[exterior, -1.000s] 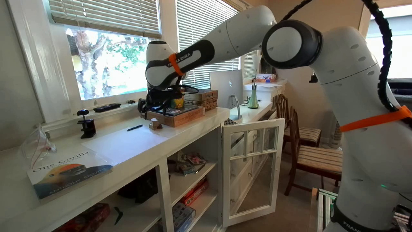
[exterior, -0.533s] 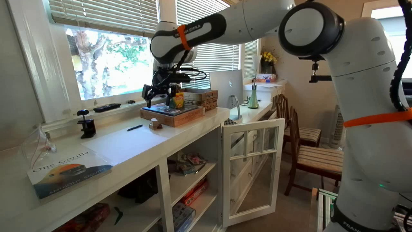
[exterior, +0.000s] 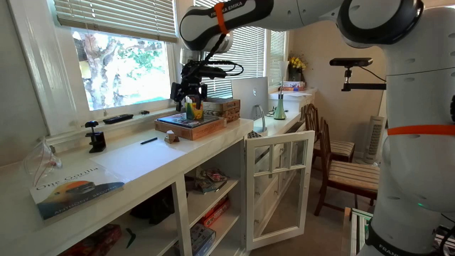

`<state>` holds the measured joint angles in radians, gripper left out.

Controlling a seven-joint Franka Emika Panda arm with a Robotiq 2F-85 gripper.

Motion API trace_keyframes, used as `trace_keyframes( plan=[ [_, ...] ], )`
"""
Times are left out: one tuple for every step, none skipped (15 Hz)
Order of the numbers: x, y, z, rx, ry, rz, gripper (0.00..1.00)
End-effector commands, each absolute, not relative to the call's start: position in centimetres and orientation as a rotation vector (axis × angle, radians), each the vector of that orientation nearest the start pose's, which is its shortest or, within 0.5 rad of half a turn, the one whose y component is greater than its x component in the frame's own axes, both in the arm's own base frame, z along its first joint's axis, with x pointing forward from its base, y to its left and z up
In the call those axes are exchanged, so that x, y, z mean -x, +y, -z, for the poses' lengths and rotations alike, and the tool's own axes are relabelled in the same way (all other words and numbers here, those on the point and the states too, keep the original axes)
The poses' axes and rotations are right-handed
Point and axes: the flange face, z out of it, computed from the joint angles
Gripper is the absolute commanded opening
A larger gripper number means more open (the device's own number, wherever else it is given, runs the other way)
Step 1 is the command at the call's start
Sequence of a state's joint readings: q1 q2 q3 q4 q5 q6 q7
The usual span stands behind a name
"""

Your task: Put the light brown block on the other blocks

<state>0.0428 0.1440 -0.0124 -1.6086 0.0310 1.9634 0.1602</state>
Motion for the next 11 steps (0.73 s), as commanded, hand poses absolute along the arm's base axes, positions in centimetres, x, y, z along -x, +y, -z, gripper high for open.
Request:
trace_keyframes(
  plan=[
    [-59.2,2.0,-55.6,3.049,0.203,0.257,1.00],
    [-58.8,2.0,-55.5,3.047,0.215,0.259,1.00],
    [-58.3,2.0,-55.4,3.039,0.221,0.256,1.00],
    [-58.0,1.9,-55.3,3.033,0.240,0.258,1.00],
    [-57.7,2.0,-55.2,3.026,0.242,0.254,1.00],
    [-57.4,1.9,-55.1,3.020,0.254,0.258,1.00],
    [-57.1,2.0,-55.1,3.012,0.256,0.260,1.00],
    [-56.9,2.0,-55.0,3.005,0.262,0.262,1.00],
    [-56.7,2.1,-55.0,2.996,0.263,0.267,1.00],
    [-56.5,2.2,-55.0,2.990,0.268,0.271,1.00],
    [-56.4,2.2,-54.9,2.986,0.269,0.275,1.00]
  ],
)
